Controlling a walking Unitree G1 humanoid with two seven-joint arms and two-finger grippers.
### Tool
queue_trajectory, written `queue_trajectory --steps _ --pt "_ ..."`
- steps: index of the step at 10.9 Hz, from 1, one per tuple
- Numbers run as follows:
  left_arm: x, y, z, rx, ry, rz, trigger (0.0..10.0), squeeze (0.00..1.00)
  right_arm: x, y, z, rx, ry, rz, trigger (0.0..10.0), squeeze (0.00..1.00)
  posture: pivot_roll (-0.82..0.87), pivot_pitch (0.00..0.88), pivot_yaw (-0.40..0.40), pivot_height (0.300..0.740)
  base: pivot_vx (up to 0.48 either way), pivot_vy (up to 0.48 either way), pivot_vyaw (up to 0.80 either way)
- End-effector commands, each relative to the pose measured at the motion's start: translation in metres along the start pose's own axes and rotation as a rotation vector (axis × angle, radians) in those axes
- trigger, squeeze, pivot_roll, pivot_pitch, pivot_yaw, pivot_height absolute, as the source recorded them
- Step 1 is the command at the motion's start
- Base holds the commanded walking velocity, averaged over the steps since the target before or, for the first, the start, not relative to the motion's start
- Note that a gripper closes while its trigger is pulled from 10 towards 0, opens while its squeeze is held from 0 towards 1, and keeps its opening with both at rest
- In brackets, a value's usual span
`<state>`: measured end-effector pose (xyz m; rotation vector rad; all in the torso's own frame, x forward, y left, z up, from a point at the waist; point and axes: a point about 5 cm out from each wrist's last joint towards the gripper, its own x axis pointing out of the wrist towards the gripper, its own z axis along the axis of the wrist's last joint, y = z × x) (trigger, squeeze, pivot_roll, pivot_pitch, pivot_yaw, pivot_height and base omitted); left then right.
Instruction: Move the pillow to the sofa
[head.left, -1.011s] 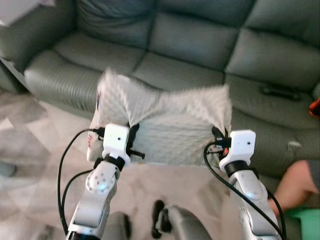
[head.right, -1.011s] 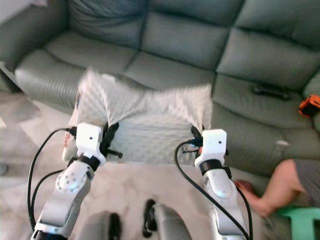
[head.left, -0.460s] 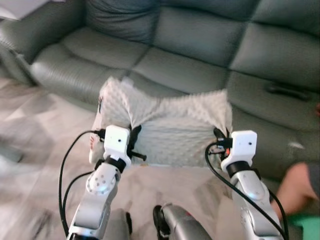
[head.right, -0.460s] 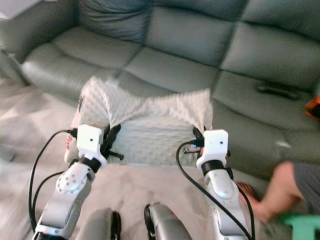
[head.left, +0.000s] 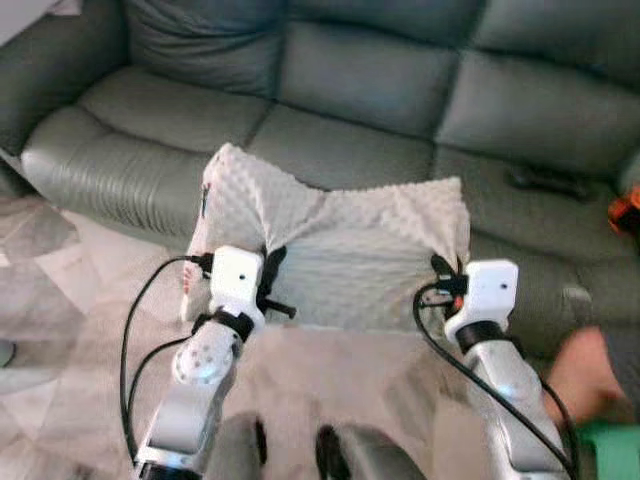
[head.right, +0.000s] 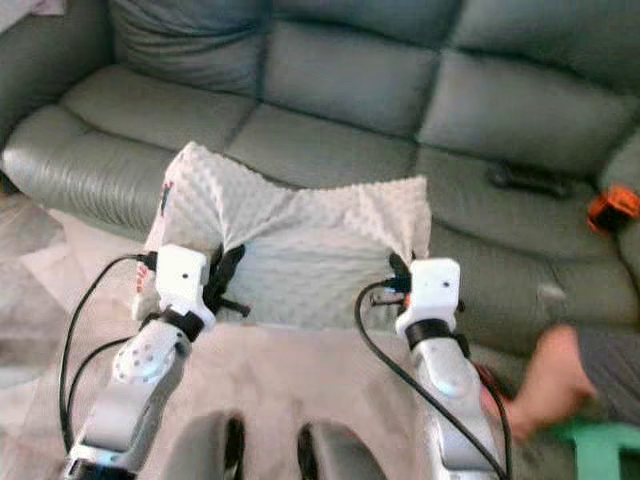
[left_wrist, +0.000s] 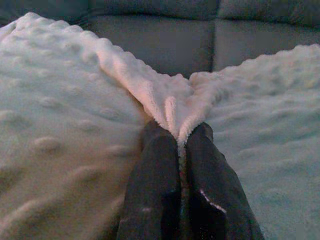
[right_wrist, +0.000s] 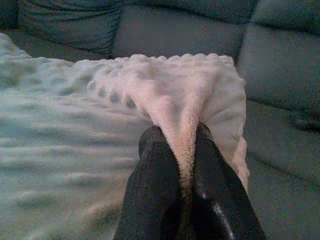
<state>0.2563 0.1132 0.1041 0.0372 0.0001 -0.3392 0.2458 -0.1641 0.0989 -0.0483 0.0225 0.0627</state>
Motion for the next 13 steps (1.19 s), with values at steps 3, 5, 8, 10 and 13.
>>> queue_trajectory --steps 3,5,8,10,13 --pt "-0.003 0.0126 0.0023 0.006 -0.013 0.061 10.0 0.0 -0.0038 -0.0192 -0.0016 -0.024 0.011 -0.086 10.0 0.0 -0.05 0.188 -0.049 0.74 0.459 0.0 0.0" --pt "-0.0022 0.0118 0.0022 0.003 -0.011 0.057 10.0 0.0 -0.0032 -0.0191 -0.0019 -0.024 0.012 -0.085 10.0 0.0 -0.05 0.188 -0.05 0.74 0.459 0.0 -0.8" --pt "-0.0026 0.0063 -0.0006 0.001 0.004 0.036 10.0 0.0 -0.005 -0.0185 -0.0029 -0.024 0.015 -0.081 10.0 0.0 -0.05 0.192 -0.051 0.74 0.087 0.43 -0.14" --pt "-0.002 0.006 0.0003 0.006 -0.001 0.032 10.0 0.0 -0.0048 -0.0188 -0.0027 -0.025 0.015 -0.082 10.0 0.0 -0.05 0.195 -0.048 0.74 0.0 0.442 0.0" --pt "-0.002 0.0051 -0.0012 0.014 0.013 0.025 10.0 0.0 -0.006 -0.0173 -0.0048 -0.022 0.02 -0.084 10.0 0.0 -0.05 0.199 -0.044 0.74 0.0 0.446 0.0"
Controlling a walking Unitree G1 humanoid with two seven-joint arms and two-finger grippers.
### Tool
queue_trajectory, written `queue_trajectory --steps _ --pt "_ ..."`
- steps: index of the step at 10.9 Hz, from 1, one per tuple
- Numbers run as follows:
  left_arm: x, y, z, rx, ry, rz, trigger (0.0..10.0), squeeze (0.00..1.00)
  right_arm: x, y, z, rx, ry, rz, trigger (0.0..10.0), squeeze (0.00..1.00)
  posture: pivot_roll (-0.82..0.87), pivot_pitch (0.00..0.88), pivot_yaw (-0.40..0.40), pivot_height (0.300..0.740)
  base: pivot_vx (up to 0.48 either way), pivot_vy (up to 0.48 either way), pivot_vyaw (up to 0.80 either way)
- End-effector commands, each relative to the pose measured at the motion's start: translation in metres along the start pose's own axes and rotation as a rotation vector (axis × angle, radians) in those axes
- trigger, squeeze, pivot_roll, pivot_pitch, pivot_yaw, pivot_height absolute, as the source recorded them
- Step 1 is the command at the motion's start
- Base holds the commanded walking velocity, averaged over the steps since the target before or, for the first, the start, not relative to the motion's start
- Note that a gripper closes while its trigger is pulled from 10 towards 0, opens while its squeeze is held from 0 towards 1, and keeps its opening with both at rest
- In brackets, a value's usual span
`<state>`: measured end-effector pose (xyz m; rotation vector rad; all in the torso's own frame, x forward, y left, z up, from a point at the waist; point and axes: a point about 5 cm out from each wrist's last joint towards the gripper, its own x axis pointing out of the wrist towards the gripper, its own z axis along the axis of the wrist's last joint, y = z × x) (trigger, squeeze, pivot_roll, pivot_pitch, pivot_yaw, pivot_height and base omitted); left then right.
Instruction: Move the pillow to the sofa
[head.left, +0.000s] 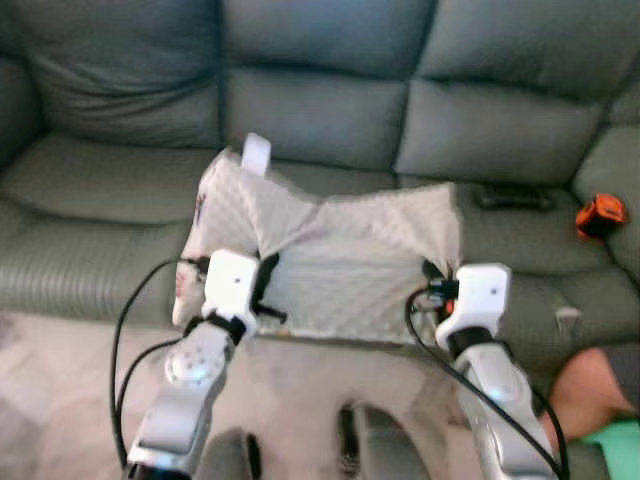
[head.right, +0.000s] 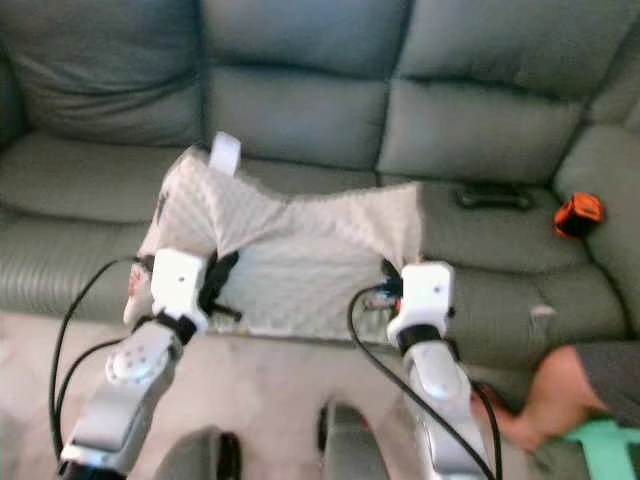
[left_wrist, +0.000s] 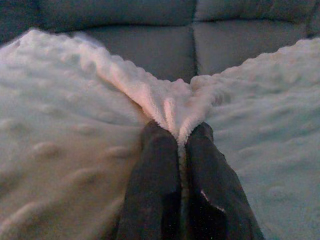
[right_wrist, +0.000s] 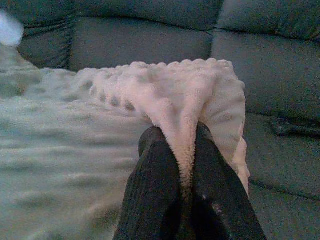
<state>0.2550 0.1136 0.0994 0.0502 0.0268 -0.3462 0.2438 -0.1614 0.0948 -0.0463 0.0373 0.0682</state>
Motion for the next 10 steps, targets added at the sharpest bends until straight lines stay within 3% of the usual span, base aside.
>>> queue_trajectory --steps 1,4,7,10 --pt "-0.0007 0.0048 0.0039 0.013 -0.018 0.031 10.0 0.0 -0.0042 -0.0201 -0.0009 -0.022 0.005 -0.09 10.0 0.0 -0.05 0.2 -0.042 0.74 0.0 0.412 0.0" --pt "-0.0009 0.0013 0.0054 0.032 -0.026 0.024 10.0 0.0 -0.0032 -0.0191 -0.0018 -0.019 0.007 -0.093 10.0 0.0 -0.04 0.2 -0.041 0.74 0.0 0.0 0.0" --pt "-0.0016 -0.0014 0.007 0.004 -0.036 -0.007 10.0 0.0 -0.0022 -0.0185 -0.0016 -0.017 0.007 -0.093 10.0 0.0 -0.04 0.202 -0.043 0.74 0.0 0.0 -0.8" --pt "-0.0058 -0.003 0.0029 0.0 -0.025 -0.007 10.0 0.0 -0.0041 -0.0184 -0.0026 -0.017 0.009 -0.095 10.0 0.0 -0.05 0.209 -0.036 0.74 0.0 0.0 0.0"
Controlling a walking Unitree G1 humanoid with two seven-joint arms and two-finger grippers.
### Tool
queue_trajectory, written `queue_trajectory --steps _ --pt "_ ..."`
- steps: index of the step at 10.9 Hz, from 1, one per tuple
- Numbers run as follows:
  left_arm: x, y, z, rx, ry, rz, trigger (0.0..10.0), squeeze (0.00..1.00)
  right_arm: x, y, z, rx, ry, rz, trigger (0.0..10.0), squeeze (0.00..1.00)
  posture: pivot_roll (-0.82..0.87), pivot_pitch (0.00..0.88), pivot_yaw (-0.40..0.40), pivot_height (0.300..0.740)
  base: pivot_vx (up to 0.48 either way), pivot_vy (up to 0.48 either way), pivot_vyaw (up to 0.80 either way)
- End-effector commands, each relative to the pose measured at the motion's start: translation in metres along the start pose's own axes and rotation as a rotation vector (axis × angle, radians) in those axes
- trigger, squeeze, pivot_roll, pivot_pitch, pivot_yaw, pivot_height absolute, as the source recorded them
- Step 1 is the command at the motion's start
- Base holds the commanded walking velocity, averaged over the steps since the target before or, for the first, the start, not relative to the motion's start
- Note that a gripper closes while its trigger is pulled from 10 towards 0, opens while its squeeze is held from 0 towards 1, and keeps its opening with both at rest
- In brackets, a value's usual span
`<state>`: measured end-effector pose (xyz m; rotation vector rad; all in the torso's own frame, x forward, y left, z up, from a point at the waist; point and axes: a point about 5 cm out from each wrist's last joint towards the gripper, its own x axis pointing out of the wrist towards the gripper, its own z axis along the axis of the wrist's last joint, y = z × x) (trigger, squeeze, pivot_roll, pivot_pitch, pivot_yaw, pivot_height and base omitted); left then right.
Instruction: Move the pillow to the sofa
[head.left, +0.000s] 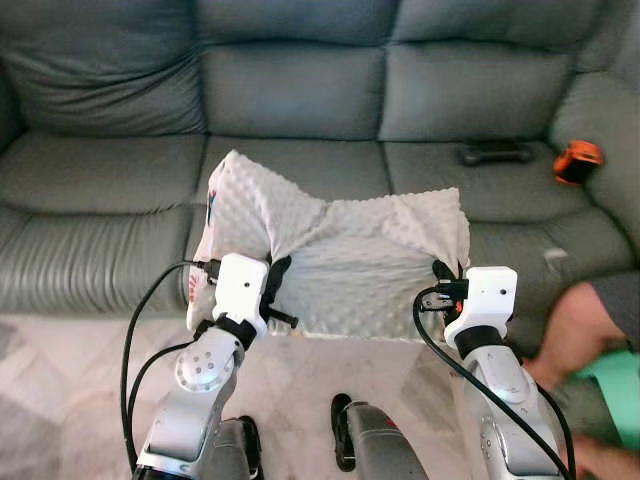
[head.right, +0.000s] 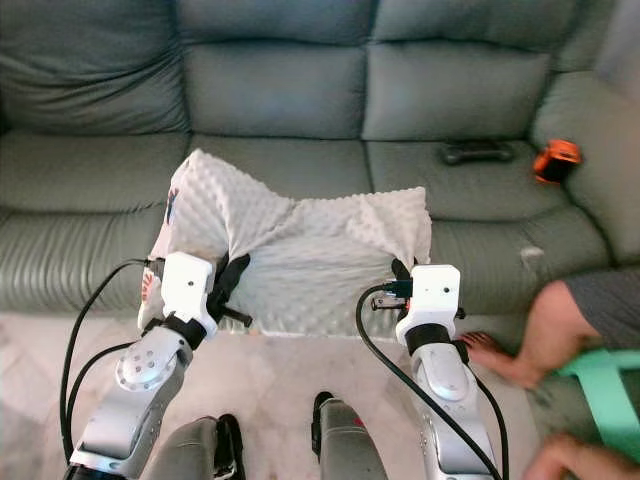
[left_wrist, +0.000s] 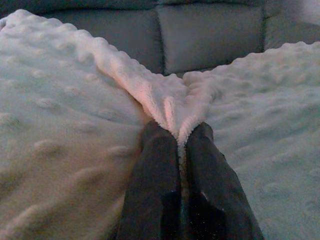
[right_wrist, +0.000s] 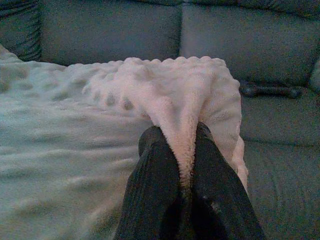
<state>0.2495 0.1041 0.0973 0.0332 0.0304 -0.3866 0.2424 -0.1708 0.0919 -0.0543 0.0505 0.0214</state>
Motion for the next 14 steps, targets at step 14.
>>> queue_trajectory --steps 14 --pt "-0.003 0.0051 0.0063 0.011 -0.026 0.001 10.0 0.0 -0.0034 -0.0086 0.0007 -0.011 -0.006 -0.046 10.0 0.0 -0.05 0.22 -0.033 0.74 0.199 0.0 0.0"
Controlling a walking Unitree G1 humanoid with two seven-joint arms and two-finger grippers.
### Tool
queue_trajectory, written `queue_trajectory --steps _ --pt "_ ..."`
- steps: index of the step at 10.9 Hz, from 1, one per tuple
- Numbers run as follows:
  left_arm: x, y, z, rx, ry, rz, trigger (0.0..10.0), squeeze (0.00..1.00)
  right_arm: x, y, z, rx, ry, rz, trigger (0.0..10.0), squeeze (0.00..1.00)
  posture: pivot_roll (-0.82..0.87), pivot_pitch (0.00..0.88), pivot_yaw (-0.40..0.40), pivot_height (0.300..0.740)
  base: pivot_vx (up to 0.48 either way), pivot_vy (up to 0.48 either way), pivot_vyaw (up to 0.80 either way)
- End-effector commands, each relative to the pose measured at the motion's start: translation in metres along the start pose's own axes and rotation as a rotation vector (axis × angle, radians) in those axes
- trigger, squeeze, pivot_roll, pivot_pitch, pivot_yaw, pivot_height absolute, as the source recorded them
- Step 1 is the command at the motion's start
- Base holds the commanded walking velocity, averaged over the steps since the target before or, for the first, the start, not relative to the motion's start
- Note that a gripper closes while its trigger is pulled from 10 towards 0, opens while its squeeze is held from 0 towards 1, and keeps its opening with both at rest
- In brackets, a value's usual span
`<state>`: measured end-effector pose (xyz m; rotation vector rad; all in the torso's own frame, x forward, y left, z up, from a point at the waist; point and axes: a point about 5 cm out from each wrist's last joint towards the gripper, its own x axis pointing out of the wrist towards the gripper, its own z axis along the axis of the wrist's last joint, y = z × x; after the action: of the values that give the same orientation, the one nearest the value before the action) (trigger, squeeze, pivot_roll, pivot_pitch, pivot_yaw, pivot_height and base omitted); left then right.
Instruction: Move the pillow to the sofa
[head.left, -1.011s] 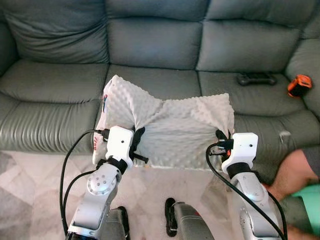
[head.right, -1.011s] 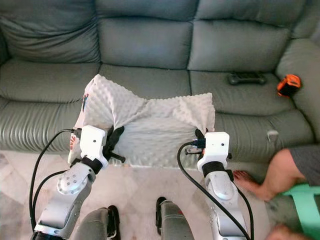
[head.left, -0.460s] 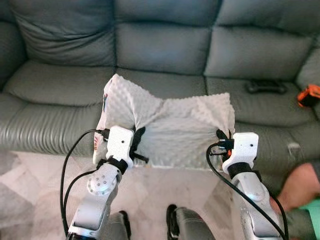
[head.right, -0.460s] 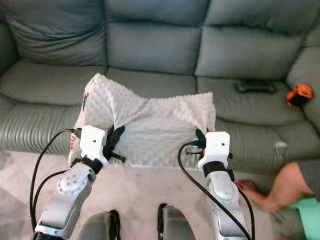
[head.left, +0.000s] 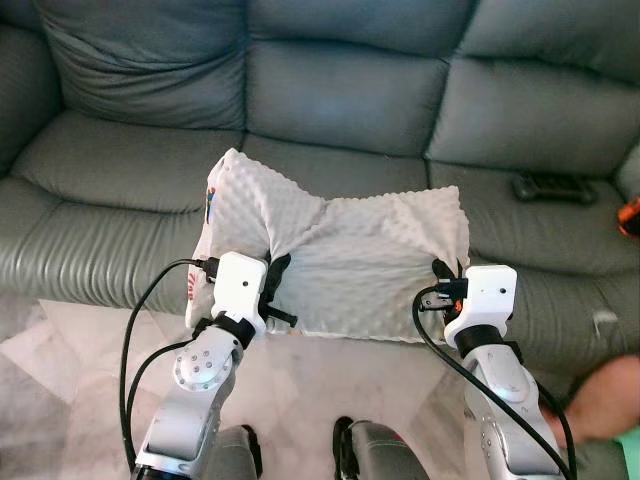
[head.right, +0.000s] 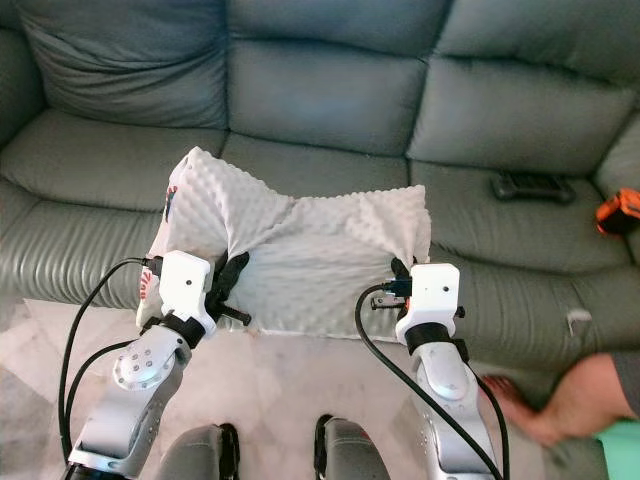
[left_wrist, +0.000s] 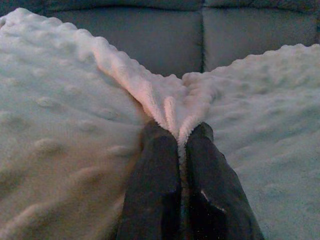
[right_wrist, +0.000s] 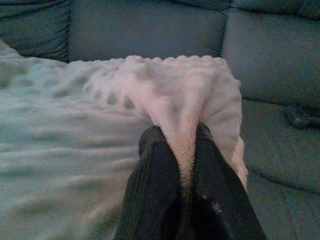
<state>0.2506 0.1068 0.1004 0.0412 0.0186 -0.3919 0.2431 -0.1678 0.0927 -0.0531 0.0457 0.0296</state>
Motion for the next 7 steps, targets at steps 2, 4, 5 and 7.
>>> queue_trajectory --steps 2,4,5,7 --pt "-0.0022 0.002 0.0038 0.002 -0.015 -0.001 10.0 0.0 -0.0043 -0.0106 -0.0013 -0.011 0.004 -0.054 10.0 0.0 -0.05 0.221 -0.031 0.74 0.302 0.0 0.0" --pt "-0.0016 0.0009 0.0037 0.001 -0.014 -0.007 10.0 0.0 -0.004 -0.0108 -0.0024 -0.007 0.01 -0.057 10.0 0.0 -0.05 0.222 -0.03 0.74 0.311 0.0 0.0" --pt "-0.0014 0.0006 0.0036 0.0 -0.013 -0.01 10.0 0.0 -0.0041 -0.011 -0.0025 -0.009 0.01 -0.057 10.0 0.0 -0.05 0.223 -0.031 0.74 0.307 0.0 0.0" --pt "-0.0015 0.0003 0.0032 -0.002 -0.01 -0.012 10.0 0.0 -0.0043 -0.0103 -0.0026 -0.009 0.009 -0.054 10.0 0.0 -0.05 0.223 -0.03 0.74 0.311 0.0 0.0"
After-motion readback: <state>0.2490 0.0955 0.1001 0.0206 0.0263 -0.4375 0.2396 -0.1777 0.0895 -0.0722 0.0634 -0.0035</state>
